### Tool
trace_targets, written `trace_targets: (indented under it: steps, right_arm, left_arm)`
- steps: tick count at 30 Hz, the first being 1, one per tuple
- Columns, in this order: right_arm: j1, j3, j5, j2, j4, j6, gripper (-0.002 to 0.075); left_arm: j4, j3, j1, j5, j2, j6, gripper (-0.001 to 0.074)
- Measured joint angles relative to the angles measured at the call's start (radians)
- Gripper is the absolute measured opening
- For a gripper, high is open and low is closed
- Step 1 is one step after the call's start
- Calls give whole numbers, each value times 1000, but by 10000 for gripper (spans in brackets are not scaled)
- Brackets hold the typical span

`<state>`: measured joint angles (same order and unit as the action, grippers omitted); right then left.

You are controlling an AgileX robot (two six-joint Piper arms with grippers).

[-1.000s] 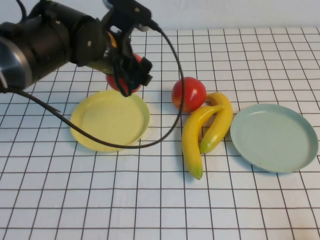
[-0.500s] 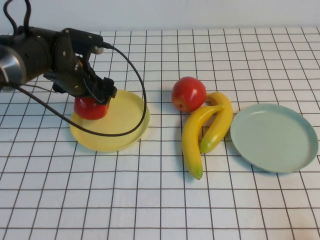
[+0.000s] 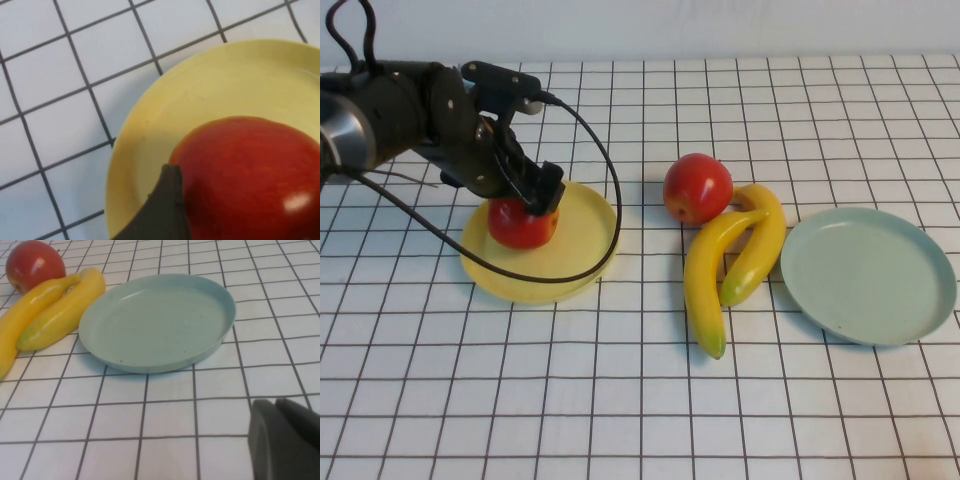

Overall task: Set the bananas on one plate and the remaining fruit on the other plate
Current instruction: Put one type of fruit in the left plate

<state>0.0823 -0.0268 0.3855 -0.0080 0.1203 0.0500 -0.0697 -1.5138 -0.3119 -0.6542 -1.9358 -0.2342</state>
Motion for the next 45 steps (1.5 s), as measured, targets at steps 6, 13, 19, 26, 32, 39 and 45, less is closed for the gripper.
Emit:
trace_targets:
  steps: [6, 13, 19, 26, 32, 39, 45]
  right_arm:
    - [0, 0, 0, 0, 0, 0, -16]
    - [0, 0, 0, 0, 0, 0, -16]
    - [0, 0, 0, 0, 0, 0, -16]
    - [0, 0, 0, 0, 0, 0, -16]
    - [0, 0, 0, 0, 0, 0, -16]
    - [0, 0, 0, 0, 0, 0, -16]
    - [0, 0, 0, 0, 0, 0, -16]
  left_arm:
    - [-21, 0, 0, -6, 0, -19, 668]
    - [-79, -86, -8, -20, 64, -28, 668]
    - [-93, -222, -126, -8, 48, -147, 668]
    - [-129, -334, -228, 3, -140, -188, 668]
    - [-252, -433, -232, 1, -272, -251, 668]
    - [-297, -510, -232, -45, -341, -294, 668]
    - [-300, -515, -232, -45, -372, -304, 668]
